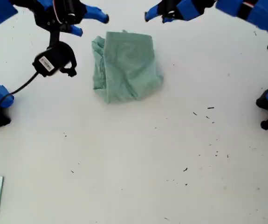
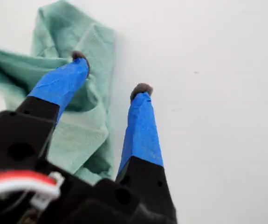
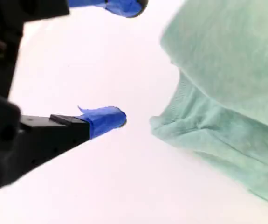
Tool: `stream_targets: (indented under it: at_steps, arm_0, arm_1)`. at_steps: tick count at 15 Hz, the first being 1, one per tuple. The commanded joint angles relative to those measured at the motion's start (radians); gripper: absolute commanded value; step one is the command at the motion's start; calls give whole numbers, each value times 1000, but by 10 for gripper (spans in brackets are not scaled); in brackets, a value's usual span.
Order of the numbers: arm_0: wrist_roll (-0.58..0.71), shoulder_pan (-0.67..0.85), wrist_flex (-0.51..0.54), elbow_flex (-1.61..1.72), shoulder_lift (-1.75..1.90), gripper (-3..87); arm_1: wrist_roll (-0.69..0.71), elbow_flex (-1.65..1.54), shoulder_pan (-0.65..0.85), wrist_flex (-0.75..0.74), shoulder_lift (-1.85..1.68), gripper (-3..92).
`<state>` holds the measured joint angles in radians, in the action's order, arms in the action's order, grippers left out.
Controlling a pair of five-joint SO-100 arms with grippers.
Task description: Fold t shirt
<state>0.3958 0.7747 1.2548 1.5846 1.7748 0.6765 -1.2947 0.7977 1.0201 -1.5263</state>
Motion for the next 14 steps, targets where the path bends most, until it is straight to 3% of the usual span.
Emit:
stream_targets:
  at_steps: [1, 5, 7, 8, 9, 11, 13, 14]
  arm_0:
    - [-17, 77, -32, 161, 212, 330]
    - [-21, 89, -215, 721, 698, 294]
    - [-69, 6, -241, 953, 968, 261]
    - [-123, -55, -262, 1078, 1123, 233]
    - [-164, -135, -305, 1207, 1299, 214]
    - [-285, -275, -319, 1431, 1626, 186]
    - [-396, -371, -229, 1575, 1833, 192]
    - [-396, -417, -247, 1638, 1824, 182]
  arm_1:
    - [5, -129, 107, -51, -239, 186]
    - [80, -618, 210, 11, -696, 164]
    - [66, -954, 190, 40, -1054, 146]
    - [41, -1135, 149, 35, -1269, 80]
    - [-5, -1316, 89, 38, -1508, 29]
    - [-158, -1624, -35, 198, -1974, 27]
    - [-241, -1769, -147, 253, -1982, 27]
    - [-334, -1819, -169, 259, -1980, 27]
